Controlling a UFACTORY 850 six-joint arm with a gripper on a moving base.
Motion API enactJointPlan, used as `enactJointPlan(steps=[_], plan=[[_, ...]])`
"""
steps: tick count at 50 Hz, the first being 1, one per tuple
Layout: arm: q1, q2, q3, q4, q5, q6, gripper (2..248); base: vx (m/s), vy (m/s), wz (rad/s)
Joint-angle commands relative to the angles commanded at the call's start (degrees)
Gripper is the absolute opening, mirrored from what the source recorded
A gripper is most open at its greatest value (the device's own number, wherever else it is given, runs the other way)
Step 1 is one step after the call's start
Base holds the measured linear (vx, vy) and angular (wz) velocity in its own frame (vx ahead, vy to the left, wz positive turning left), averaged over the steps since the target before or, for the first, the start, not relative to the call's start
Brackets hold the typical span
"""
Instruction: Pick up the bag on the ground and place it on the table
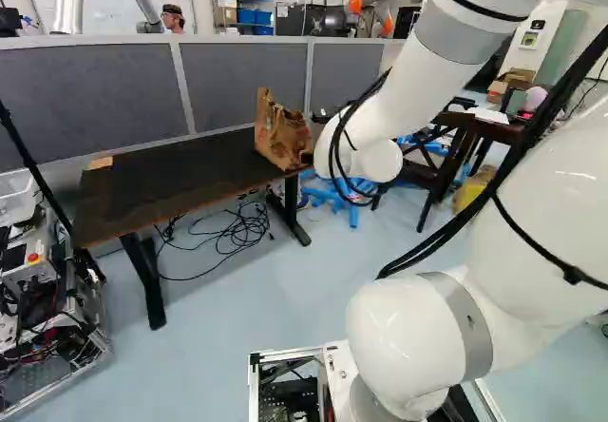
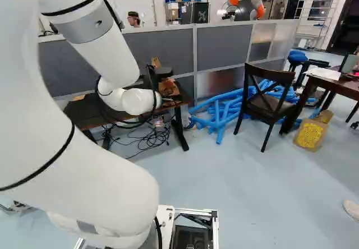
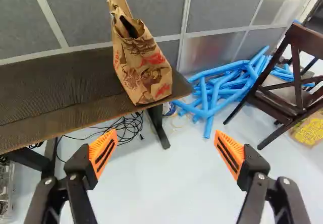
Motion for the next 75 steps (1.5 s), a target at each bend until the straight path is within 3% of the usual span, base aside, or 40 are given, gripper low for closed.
enactJointPlan(steps=[37,75], plan=[[-1.01,4.79,10.34,-0.97,11.39,2.49,247,0.0,0.0,0.0],[-1.26,5.97,12.88,-1.21,14.19,3.11,247,0.0,0.0,0.0]])
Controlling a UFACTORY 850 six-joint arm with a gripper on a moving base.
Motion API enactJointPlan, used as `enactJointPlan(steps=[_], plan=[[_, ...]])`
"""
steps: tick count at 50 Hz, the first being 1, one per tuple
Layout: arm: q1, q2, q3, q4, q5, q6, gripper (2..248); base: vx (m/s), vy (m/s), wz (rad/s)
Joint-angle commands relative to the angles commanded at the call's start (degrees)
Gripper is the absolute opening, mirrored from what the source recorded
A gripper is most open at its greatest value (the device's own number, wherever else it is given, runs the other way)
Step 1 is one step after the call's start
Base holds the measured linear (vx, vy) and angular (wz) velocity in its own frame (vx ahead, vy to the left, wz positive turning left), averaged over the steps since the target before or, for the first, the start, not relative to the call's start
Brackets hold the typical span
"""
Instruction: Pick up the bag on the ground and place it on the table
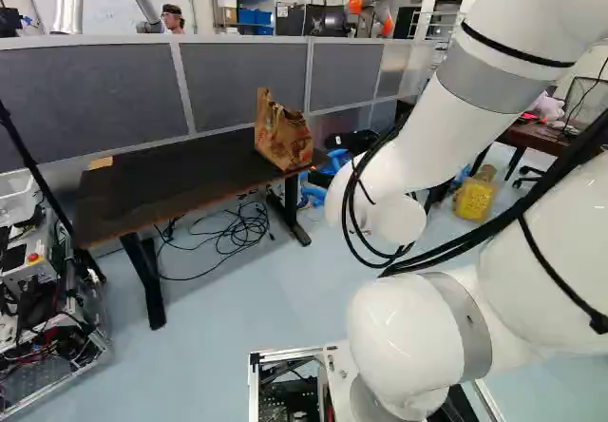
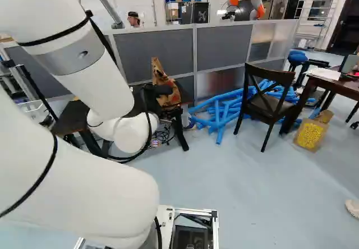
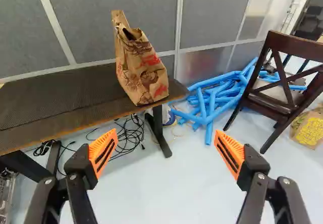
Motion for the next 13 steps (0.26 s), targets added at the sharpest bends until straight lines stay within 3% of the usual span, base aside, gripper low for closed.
enactJointPlan(steps=[13], plan=[[0.0,0.0,0.0,0.0,0.0,0.0,247,0.0,0.0,0.0]])
